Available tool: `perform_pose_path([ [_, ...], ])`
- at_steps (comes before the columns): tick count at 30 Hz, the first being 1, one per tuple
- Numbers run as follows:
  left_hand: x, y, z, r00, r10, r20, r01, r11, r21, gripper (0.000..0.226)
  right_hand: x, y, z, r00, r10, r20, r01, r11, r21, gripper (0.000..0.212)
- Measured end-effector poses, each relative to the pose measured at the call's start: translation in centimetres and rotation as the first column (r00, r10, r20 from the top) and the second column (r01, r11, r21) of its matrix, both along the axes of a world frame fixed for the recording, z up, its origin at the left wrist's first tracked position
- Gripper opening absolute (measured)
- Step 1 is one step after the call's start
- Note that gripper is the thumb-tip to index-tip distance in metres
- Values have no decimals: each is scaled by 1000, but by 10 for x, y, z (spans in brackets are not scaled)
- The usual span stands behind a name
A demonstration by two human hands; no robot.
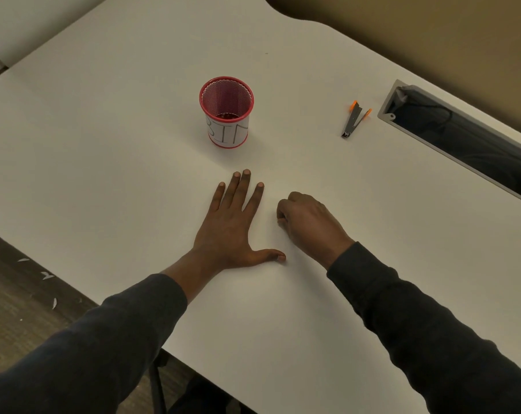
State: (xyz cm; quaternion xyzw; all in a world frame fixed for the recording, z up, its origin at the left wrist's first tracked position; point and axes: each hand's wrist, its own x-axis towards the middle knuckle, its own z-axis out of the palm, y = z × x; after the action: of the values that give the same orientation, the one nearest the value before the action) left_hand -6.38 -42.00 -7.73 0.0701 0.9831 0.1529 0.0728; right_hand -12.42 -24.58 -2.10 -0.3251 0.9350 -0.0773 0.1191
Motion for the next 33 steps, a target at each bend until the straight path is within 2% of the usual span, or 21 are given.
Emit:
perform_pose_path([
  [4, 0, 0, 1, 1000, 4, 0, -4, 1000, 14, 140, 3, -10, 2, 999, 24, -47, -18, 991, 131, 13],
  [8, 0, 0, 1, 1000, 5, 7, -5, 1000, 12, 140, 7, -13, 0, 1000, -15, -26, 19, 986, 168, 14],
  [12, 0, 0, 1, 1000, 0, 1, 0, 1000, -1, 140, 5, -5, -5, 992, -101, 77, 95, 992, 87, 11],
  [14, 1, 0, 1, 1000, 3, -11, -3, 1000, 10, 140, -1, 4, -2, 966, -179, 186, 187, 982, -25, 13],
  [16, 1, 0, 2, 1000, 1, -5, -1, 1000, 15, 141, -9, 15, 3, 869, -300, 393, 396, 898, -191, 12],
  [18, 1, 0, 3, 1000, 2, 8, -2, 1000, 6, 142, -14, 25, 7, 705, -349, 617, 617, 730, -293, 13],
  [20, 0, 0, 4, 1000, 6, 17, -6, 1000, -1, 142, -15, 32, 8, 535, -297, 791, 766, 566, -305, 15],
  [22, 0, 0, 4, 1000, 9, 24, -9, 1000, -8, 142, -15, 35, 9, 397, -200, 896, 859, 425, -286, 14],
  [25, 0, 0, 4, 1000, 9, 26, -9, 1000, -8, 142, -15, 33, 14, 258, -79, 963, 934, 276, -228, 12],
  [29, 0, 0, 4, 1000, 4, 21, -4, 1000, 1, 142, -23, 23, 31, 169, 35, 985, 972, 162, -173, 7],
  [31, 1, 1, 4, 1000, 3, 16, -3, 1000, 13, 142, -32, 10, 45, 189, 62, 980, 968, 154, -196, 6],
  [33, 3, 2, 5, 1000, 7, 16, -8, 1000, 28, 143, -48, -7, 63, 272, 64, 960, 945, 172, -279, 7],
])
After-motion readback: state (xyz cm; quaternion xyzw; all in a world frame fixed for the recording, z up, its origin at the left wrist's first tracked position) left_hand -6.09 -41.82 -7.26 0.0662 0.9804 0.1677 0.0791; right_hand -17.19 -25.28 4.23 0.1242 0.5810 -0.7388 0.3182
